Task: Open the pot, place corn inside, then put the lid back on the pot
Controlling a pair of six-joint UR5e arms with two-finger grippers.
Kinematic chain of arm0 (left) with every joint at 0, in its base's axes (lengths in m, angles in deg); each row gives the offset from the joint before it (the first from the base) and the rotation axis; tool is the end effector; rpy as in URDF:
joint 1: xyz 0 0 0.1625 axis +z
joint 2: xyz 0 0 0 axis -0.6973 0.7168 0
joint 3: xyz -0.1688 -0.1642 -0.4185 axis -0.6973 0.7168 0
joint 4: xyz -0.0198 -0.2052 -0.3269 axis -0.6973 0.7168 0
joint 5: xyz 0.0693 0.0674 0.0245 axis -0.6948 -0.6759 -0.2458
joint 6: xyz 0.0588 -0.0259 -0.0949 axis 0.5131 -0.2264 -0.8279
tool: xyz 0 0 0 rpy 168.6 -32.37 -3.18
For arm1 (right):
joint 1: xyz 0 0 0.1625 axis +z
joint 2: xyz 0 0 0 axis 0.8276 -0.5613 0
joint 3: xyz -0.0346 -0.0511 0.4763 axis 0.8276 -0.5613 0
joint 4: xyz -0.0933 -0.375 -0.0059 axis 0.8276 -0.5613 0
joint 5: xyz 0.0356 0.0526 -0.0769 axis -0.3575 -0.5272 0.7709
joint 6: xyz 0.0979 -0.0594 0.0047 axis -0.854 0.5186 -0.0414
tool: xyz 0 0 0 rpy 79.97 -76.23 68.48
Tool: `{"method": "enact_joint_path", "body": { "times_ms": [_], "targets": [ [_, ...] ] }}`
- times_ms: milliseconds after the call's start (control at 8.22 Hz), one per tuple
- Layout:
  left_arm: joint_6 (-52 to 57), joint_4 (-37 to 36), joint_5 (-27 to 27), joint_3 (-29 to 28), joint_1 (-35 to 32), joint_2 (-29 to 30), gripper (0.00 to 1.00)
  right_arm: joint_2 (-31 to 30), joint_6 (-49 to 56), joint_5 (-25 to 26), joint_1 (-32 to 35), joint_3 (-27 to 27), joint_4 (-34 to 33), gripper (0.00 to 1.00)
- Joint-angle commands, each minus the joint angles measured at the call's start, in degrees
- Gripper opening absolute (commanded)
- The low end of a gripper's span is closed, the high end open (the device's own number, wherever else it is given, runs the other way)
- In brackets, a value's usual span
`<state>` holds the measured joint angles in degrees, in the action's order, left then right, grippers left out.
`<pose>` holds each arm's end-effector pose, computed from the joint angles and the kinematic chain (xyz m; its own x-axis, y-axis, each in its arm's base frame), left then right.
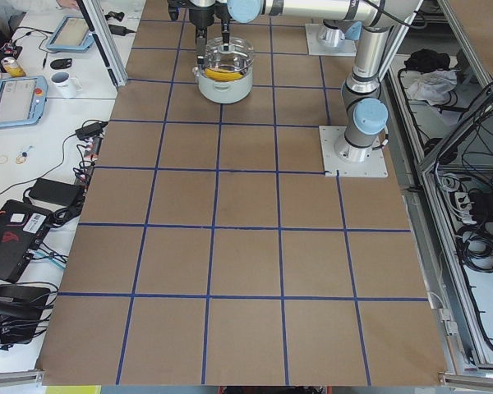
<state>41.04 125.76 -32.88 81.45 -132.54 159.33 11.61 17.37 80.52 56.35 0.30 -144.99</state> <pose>-0.1141 -0.5524 0.5593 -0.9972 -0.0718 -0.0214 -0.0683 0.9885 -0.1347 0.3670 -0.5162 0.4283 -0.9921 -0.0503 -0.1147 -0.0478 0.9986 -0.0243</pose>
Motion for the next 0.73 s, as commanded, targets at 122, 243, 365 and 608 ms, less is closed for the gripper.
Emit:
{"method": "enact_joint_path", "body": {
  "times_ms": [122,243,365,608],
  "targets": [
    [0.0,0.1,0.0,0.3,0.0,0.0,1.0,0.7,-2.9,0.8,0.3,-0.4,-2.2,0.0],
    [0.0,0.1,0.0,0.4,0.0,0.0,1.0,0.9,-2.9,1.2,0.2,-0.4,-2.3,0.0],
    [0.0,0.1,0.0,0.4,0.0,0.0,1.0,1.0,-3.1,1.2,0.2,-0.4,-2.3,0.0],
    [0.0,0.1,0.0,0.5,0.0,0.0,1.0,1.2,-6.1,1.1,0.2,-0.4,-2.3,0.0]
  ]
}}
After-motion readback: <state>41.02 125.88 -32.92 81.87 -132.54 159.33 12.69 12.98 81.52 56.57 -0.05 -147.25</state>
